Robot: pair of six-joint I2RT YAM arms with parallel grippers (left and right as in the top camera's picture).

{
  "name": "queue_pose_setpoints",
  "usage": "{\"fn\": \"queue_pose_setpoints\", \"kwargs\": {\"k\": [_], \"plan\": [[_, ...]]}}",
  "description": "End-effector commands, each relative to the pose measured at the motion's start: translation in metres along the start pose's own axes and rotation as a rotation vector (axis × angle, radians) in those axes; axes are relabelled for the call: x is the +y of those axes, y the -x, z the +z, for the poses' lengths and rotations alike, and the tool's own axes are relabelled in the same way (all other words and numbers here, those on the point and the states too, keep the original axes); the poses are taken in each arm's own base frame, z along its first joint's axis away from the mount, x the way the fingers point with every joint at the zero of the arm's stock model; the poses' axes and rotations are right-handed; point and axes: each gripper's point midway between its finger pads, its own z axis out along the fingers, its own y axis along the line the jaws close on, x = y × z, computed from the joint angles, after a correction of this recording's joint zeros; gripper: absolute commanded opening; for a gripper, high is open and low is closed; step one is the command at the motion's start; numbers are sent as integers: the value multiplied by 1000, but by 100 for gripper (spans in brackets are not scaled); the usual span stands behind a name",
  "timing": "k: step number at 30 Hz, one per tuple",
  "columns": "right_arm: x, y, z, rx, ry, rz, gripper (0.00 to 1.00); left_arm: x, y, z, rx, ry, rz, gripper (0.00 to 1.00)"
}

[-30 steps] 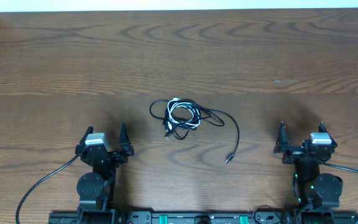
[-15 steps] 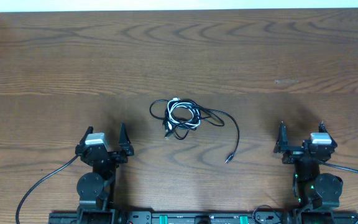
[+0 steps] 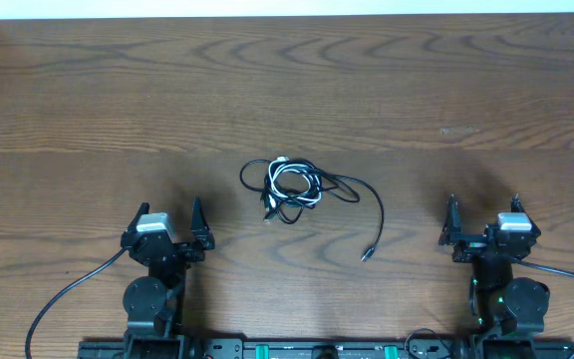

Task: Untangle cables

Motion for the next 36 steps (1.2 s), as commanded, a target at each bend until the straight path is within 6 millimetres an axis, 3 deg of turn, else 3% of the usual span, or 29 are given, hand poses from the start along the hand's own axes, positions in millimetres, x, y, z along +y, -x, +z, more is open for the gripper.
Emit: {"fn": "queue_pose_setpoints", "kwargs": {"k": [1, 36], "plan": [[3, -1, 0, 1, 9, -13, 99, 7, -18, 1, 55, 35, -3, 91], [3, -1, 0, 1, 9, -13, 99, 3, -18, 1, 54, 12, -4, 91]]}}
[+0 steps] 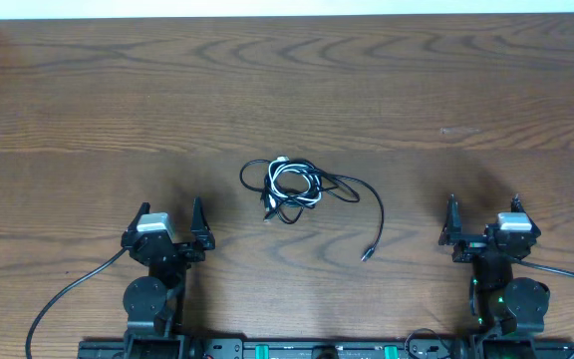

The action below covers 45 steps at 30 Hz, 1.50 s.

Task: Untangle cables

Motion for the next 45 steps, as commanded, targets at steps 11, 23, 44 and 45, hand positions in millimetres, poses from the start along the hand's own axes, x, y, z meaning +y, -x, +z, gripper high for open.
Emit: {"fn": "queue_pose_setpoints", "kwargs": {"k": [11, 23, 44, 45], "plan": [[3, -1, 0, 1, 9, -13, 99, 2, -18, 1, 56, 5, -4, 91], [3, -1, 0, 1, 9, -13, 99, 3, -11, 0, 40, 14, -5, 91], [3, -1, 0, 1, 9, -13, 99, -5, -1, -8, 101, -24, -2, 91], [3, -1, 0, 1, 9, -13, 99, -6, 1, -8, 107, -23, -1, 91]]}}
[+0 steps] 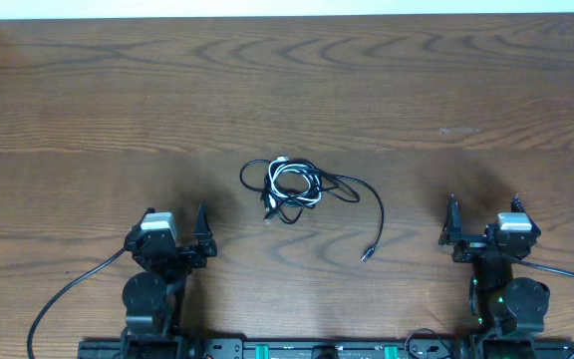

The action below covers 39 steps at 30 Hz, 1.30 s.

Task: Untangle cables

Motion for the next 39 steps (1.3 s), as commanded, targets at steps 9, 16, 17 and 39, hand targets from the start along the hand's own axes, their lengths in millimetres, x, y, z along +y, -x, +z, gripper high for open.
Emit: {"fn": "queue_pose_setpoints", "kwargs": {"k": [9, 16, 17, 39], "plan": [[3, -1, 0, 1, 9, -13, 99, -4, 32, -5, 127, 13, 5, 91], [3, -1, 0, 1, 9, -13, 99, -5, 40, 2, 330, 38, 15, 91], [3, -1, 0, 1, 9, -13, 99, -6, 42, 3, 348, 40, 15, 91], [3, -1, 0, 1, 9, -13, 99, -42, 63, 29, 733, -90, -3, 91]]}}
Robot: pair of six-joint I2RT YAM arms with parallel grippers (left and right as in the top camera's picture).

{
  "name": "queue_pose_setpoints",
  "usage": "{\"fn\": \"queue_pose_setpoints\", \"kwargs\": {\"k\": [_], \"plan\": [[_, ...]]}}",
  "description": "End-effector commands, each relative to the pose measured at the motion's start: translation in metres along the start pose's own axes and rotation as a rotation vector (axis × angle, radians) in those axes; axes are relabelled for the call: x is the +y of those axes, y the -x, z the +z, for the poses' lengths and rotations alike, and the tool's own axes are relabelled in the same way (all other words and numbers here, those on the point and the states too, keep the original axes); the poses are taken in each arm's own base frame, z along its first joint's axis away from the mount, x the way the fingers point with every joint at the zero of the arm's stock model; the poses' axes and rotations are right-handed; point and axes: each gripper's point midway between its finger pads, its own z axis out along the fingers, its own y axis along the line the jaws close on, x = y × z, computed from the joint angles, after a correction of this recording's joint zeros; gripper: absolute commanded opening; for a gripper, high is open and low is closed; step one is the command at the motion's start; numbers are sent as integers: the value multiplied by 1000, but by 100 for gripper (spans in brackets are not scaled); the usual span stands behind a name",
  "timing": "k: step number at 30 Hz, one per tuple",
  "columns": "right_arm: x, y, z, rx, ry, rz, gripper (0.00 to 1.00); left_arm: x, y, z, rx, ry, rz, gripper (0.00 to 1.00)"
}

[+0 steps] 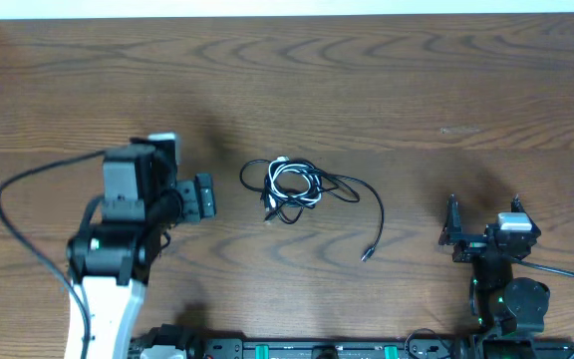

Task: Untangle cables
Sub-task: 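Move the left gripper forward over the tangled cable bundle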

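Note:
In the overhead view a small tangle of cables (289, 186) lies at the middle of the wooden table (367, 80). It is a white cable coiled with a black one. A black tail (379, 214) curves out to the right and ends in a plug (367, 254). My left gripper (205, 194) hangs raised just left of the tangle, apart from it, and its fingers look open and empty. My right gripper (483, 214) rests open near the front right edge, well away from the cables.
The left arm's grey cable (18, 184) loops out over the table's left side. The arm bases and a black rail (307, 349) run along the front edge. A pale wall edge borders the table's far side.
My left arm has risen from its rest pose at the front left and now holds its gripper beside the tangle's left side. The cables and the right arm have not moved.
At the two oldest moments both arms sat at rest at the front edge with the tangle untouched. The left gripper then shifted slightly at its rest place. Now the left arm is raised and extended toward the tangle.

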Motion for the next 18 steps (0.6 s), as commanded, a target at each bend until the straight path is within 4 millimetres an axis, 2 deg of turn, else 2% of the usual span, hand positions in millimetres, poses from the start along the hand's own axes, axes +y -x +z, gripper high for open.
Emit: {"fn": "queue_pose_setpoints", "kwargs": {"k": [1, 9, 15, 18], "plan": [[3, -1, 0, 1, 10, -13, 99, -15, 15, -1, 36, -55, 28, 91], [3, 0, 0, 0, 10, -13, 99, -43, 27, 17, 173, -85, 89, 91], [3, -1, 0, 1, 10, -13, 99, -67, 28, 49, 275, -104, 142, 91], [3, 0, 0, 0, 10, -13, 99, -70, 24, 65, 318, -101, 149, 91]]}}
